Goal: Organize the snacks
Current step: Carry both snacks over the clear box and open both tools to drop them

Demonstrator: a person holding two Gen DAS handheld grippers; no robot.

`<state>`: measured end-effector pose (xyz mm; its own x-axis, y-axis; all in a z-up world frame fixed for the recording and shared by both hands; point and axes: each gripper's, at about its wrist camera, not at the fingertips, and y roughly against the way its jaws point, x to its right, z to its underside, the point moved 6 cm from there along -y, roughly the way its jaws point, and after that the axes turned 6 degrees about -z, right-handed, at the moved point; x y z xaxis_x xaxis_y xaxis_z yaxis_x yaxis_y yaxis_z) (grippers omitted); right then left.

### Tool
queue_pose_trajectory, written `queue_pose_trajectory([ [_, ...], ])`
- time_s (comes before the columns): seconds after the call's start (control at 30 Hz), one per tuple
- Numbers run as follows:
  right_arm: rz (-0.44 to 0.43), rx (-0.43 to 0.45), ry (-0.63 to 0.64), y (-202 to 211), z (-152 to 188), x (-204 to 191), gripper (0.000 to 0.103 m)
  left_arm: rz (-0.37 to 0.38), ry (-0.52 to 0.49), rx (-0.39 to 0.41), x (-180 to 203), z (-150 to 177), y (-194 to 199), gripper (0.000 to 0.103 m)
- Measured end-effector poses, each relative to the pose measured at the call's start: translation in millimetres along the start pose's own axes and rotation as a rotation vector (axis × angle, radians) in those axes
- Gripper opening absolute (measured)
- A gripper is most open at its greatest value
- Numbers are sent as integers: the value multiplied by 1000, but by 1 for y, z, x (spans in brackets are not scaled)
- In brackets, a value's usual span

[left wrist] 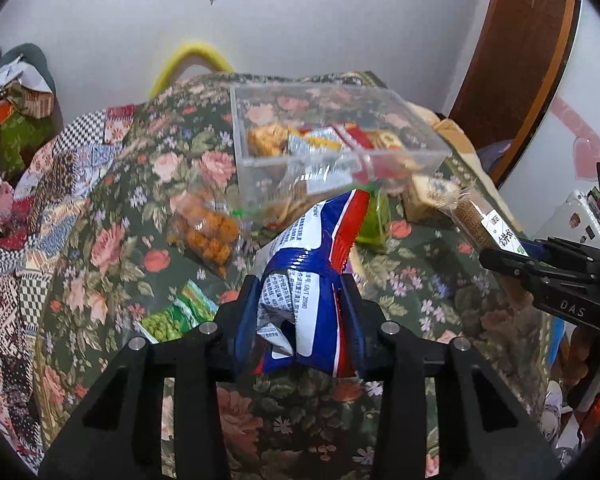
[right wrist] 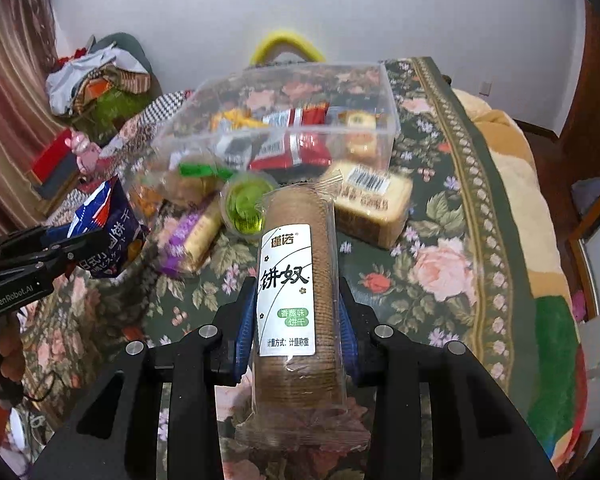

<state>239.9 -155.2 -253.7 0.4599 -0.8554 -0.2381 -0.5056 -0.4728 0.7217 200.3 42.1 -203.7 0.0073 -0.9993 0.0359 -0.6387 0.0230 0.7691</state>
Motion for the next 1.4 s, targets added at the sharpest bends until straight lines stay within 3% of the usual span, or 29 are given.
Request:
queue_pose_trajectory([
  [0.33, -2, 89, 8, 16, -37, 2, 34, 27, 16, 92, 3, -45, 24, 39],
  [0.67, 4, 173, 19, 22, -84, 10, 34, 20, -1, 165, 14, -95, 18, 39],
  [1.2, 5, 170, 39, -30, -140, 22, 34, 14, -3, 135, 45, -154, -61, 39],
  [1.4, 17, 141, 39, -54, -154, 38, 34, -41, -16, 118, 42, -171, -91, 39],
])
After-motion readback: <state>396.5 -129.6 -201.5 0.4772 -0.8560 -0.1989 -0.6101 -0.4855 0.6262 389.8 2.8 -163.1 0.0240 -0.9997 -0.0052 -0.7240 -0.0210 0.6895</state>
